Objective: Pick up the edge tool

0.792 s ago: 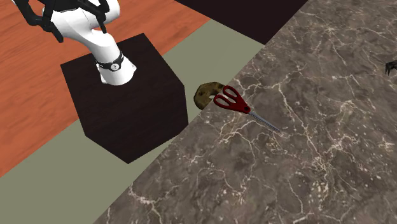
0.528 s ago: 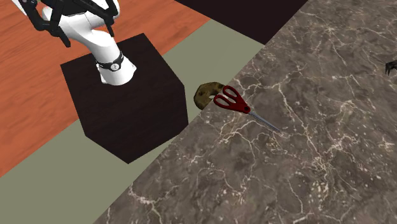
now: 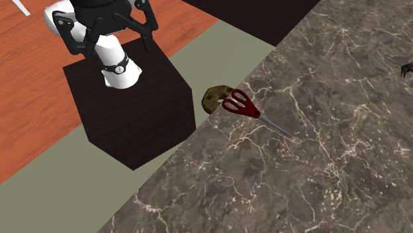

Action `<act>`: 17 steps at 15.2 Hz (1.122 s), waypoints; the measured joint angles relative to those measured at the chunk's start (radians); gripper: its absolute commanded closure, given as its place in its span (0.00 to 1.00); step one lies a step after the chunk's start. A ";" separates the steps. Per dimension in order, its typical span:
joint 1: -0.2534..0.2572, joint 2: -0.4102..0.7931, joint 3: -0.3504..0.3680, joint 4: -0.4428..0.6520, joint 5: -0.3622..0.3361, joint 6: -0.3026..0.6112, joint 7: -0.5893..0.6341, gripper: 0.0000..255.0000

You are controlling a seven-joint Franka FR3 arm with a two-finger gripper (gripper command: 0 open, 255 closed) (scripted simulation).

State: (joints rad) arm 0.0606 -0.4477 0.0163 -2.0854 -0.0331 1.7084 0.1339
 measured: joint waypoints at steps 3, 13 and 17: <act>0.016 0.112 0.017 0.093 0.007 0.016 -0.005 0.00; 0.064 0.508 0.069 0.546 0.004 -0.046 -0.030 0.00; 0.096 0.695 0.093 0.789 -0.013 -0.106 -0.030 0.00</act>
State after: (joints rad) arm 0.1562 0.2470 0.1090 -1.2963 -0.0459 1.6027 0.1043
